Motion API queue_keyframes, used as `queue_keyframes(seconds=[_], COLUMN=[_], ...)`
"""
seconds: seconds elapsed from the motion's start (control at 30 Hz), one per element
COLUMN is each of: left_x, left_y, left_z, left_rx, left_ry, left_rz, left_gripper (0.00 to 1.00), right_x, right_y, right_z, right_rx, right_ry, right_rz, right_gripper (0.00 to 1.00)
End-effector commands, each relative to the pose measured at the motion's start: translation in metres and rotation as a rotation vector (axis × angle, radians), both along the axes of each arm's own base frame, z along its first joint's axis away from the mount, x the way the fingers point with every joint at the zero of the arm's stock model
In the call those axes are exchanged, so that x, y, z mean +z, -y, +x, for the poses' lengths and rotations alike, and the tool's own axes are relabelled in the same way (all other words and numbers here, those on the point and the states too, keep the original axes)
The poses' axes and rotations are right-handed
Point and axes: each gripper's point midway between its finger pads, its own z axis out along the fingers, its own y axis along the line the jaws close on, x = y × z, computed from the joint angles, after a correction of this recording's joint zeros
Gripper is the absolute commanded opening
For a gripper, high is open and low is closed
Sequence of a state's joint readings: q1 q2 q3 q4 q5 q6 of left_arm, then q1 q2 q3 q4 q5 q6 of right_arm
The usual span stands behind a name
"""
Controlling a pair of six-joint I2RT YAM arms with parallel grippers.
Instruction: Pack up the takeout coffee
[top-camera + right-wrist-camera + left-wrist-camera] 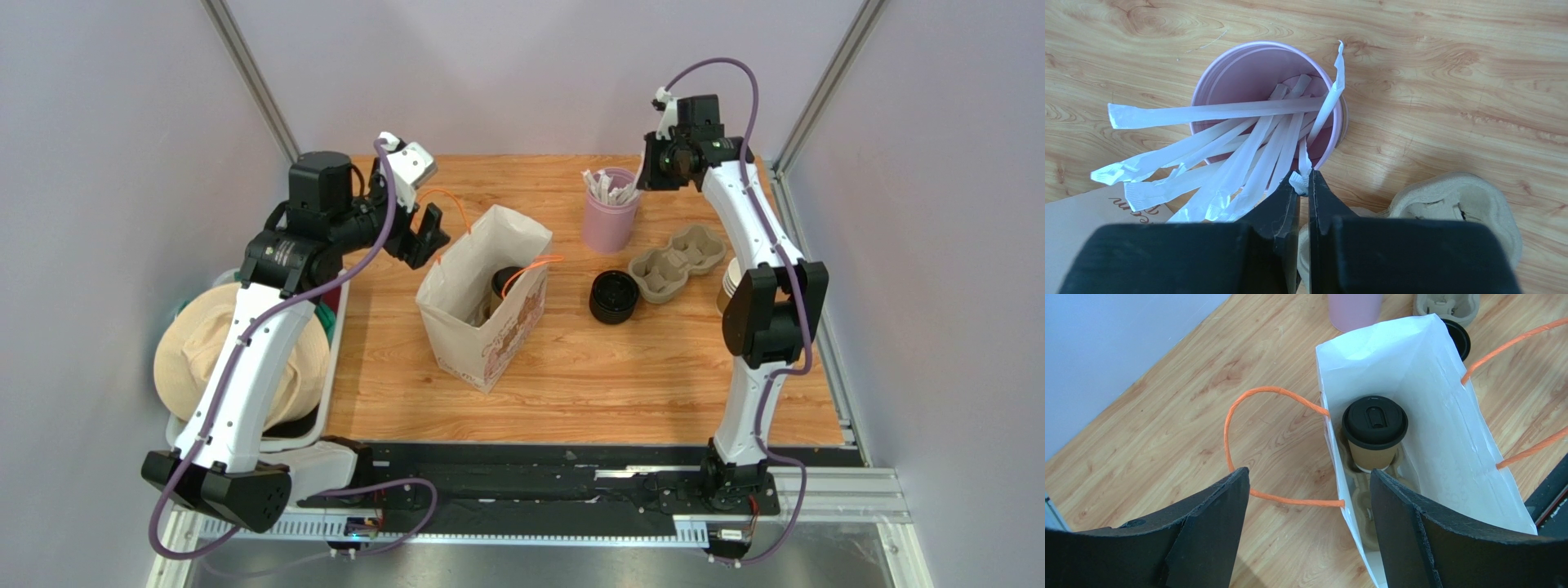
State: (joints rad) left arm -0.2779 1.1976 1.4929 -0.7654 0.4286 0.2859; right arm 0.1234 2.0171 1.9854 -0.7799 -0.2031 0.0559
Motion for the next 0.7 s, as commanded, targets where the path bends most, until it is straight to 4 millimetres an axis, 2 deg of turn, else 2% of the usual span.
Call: queue_keyframes(seconds=[0.0, 0.23, 0.33, 0.53, 0.67], left_x=[0.009, 0.009, 0.01, 0.011, 0.014], left_y=[0.002, 0.001, 0.001, 0.0, -0.002], left_z=[0.0, 0.0, -0.001, -0.001, 0.0], left_rx=[-0.009, -0.008, -0.009, -0.003, 0.013], left_ry=[0.035, 0.035, 0.04, 0.044, 0.05], left_rz=[-0.022, -0.022, -0.024, -0.023, -0.022], left_gripper=[0.8, 0.8, 0.8, 0.81, 0.81], right_x=[0.075, 0.114, 0.133, 0.179, 0.22], right_y=[0.004, 0.01, 0.008, -0.002, -0.009], right_z=[0.003, -0.006, -0.015, -0.047, -0.077], right_rx=[0.006, 0.011, 0.018, 0.054, 0.078], right_ry=[0.189, 0.28, 0.312, 0.402, 0.499], right_rz=[-0.034, -0.106, -0.106, -0.12, -0.138], right_gripper=[0.07, 0.07, 0.07, 0.07, 0.08])
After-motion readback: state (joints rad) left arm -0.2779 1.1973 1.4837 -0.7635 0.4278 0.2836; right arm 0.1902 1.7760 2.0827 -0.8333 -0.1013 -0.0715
